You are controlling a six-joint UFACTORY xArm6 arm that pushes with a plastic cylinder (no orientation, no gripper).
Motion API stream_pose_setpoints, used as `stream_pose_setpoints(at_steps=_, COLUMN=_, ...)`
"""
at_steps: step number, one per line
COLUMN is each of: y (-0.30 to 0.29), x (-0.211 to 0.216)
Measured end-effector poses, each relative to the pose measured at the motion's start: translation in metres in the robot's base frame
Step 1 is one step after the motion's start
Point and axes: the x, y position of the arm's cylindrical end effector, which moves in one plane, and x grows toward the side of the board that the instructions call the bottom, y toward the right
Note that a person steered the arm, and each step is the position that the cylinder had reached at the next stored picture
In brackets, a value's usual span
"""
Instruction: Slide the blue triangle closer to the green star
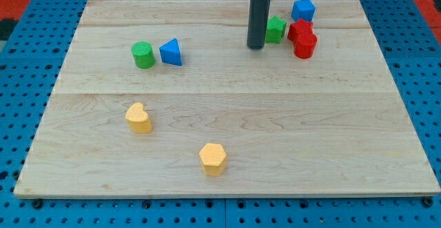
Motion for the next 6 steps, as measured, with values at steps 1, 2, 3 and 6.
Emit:
stream_pose_setpoints(at_steps=1, y=-0.073, x=0.044)
stream_pose_setpoints(at_steps=2, y=-0.201, x=0.033)
stream_pose_setpoints(at_steps=3, y=-0.265, x=0.009)
stream_pose_setpoints(at_steps=6, y=-0.044, x=-0.042)
